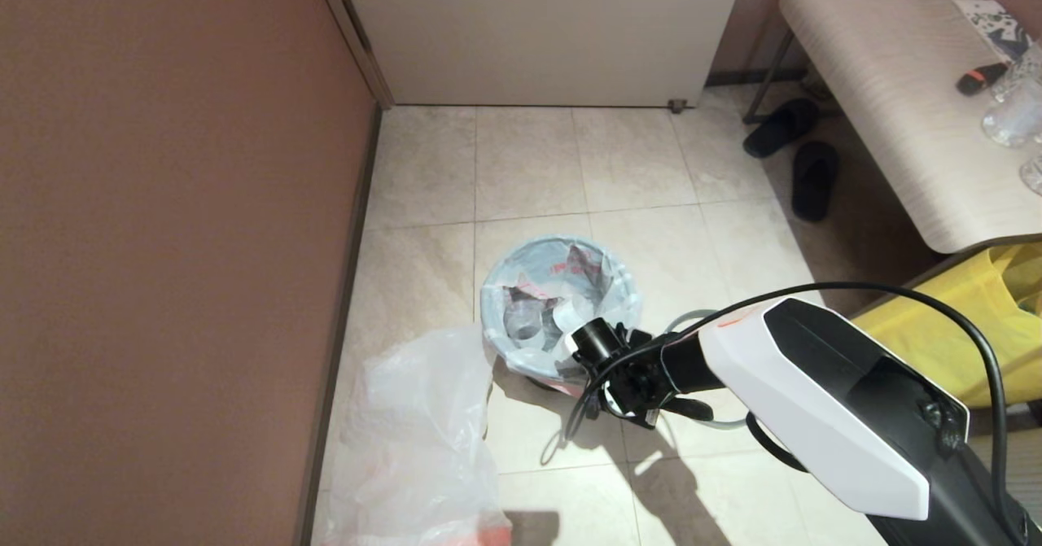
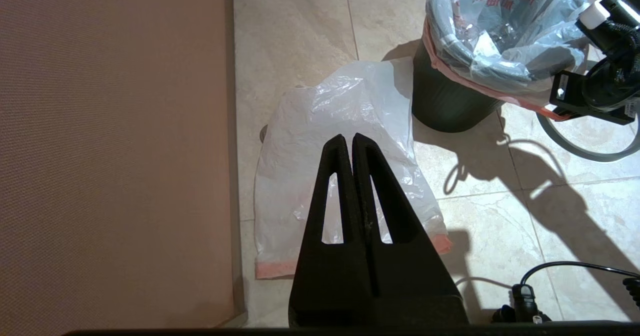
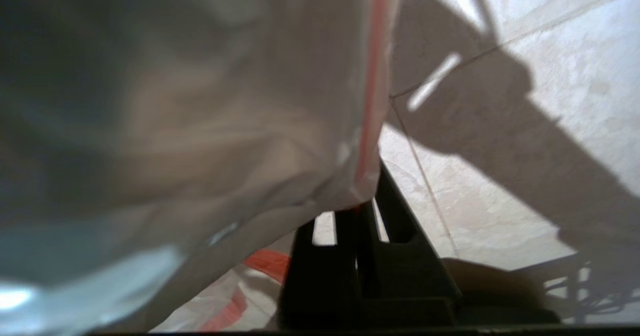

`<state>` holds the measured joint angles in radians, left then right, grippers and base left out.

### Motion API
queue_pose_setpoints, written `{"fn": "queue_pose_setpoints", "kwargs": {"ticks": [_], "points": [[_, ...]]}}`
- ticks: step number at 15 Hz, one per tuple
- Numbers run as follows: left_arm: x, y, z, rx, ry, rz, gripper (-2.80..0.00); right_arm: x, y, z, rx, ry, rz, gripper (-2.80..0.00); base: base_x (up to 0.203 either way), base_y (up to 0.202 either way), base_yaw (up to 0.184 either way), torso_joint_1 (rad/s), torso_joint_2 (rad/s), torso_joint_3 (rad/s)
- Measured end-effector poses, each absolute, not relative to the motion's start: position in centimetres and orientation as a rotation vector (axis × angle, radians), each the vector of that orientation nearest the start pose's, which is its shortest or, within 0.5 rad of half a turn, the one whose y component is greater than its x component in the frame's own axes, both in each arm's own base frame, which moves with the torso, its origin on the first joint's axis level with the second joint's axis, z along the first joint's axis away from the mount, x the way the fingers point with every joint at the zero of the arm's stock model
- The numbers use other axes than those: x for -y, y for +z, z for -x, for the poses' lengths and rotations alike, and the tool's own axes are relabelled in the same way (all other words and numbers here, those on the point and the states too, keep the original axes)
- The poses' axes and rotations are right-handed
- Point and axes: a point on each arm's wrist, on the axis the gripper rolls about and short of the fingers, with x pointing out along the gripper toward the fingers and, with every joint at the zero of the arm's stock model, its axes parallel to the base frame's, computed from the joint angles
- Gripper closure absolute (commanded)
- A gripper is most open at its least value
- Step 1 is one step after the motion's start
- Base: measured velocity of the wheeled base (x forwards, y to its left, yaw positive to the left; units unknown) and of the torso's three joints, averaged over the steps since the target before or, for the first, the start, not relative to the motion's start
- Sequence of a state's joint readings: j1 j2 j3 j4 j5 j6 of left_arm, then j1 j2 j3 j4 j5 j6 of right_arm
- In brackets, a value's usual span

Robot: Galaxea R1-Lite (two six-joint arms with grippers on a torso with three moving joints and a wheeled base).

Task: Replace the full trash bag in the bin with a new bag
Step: Place the trash bag on the floor

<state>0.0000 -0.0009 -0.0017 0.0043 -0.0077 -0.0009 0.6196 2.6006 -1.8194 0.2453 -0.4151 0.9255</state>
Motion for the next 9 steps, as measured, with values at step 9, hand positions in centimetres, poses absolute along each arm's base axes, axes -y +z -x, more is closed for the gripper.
{"fn": "queue_pose_setpoints", "kwargs": {"ticks": [9], "points": [[0.0, 7.5, 2.3, -0.002, -0.008, 0.001, 0.0, -26.8, 5.5, -38.9, -0.91, -0.187, -0.395, 0.0, 0.0, 0.0, 0.0, 0.0, 0.0, 0.0]]}}
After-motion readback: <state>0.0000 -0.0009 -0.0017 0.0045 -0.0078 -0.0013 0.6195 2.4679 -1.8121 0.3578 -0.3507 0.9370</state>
